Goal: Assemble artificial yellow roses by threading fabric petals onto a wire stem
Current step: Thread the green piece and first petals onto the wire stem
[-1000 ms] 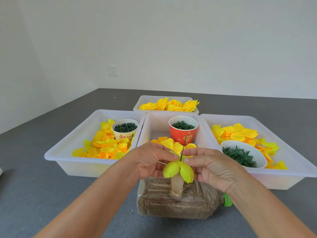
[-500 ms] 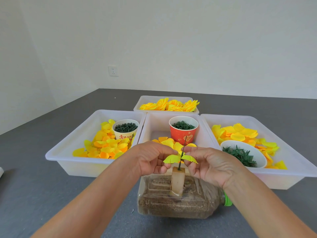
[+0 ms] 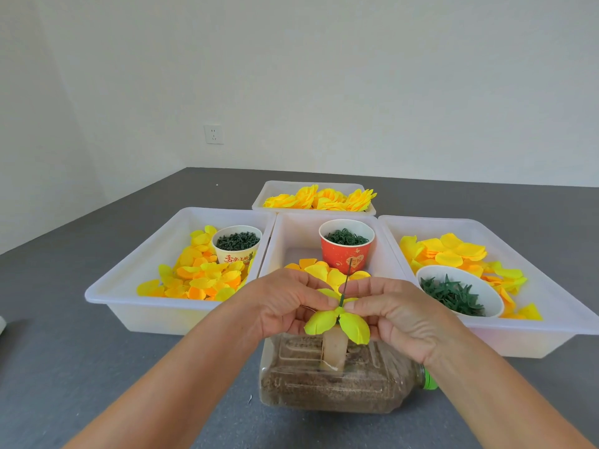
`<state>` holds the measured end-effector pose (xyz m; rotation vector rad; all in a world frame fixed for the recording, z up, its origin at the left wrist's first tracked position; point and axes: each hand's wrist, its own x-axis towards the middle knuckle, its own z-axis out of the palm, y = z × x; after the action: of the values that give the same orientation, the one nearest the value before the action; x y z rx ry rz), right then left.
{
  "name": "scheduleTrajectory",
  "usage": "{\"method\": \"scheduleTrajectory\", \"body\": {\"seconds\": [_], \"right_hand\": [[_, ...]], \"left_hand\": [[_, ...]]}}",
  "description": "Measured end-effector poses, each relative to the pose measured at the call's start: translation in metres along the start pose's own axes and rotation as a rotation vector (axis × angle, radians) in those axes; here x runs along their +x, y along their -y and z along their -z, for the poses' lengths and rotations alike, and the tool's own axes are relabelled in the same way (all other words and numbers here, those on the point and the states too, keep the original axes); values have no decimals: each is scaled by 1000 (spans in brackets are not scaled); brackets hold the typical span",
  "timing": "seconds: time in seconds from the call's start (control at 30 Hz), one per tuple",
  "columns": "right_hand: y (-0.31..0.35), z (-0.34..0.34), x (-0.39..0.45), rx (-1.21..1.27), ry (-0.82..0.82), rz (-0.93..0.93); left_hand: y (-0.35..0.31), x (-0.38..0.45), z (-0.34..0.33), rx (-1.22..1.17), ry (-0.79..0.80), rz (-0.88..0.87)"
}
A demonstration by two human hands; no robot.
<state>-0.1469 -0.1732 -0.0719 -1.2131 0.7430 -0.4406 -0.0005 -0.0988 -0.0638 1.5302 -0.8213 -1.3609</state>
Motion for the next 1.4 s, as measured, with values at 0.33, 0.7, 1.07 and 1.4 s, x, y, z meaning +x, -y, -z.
{"method": "scheduleTrajectory", "body": {"seconds": [0.33,0.7,1.07,1.4], "right_hand": [[-6,3,-10,-474,-278,352],[-8,1,-7,-652,-240,528],[10,8,0,-759,-63,385],[40,37,48,-528,-279,355]], "left_hand": [[3,-7,0,62,-147,-91],[6,-14,-7,542,-356,-540],[10,-7,-7,716,-329,-665],[-4,-3,-2,707,-115,-559]]}}
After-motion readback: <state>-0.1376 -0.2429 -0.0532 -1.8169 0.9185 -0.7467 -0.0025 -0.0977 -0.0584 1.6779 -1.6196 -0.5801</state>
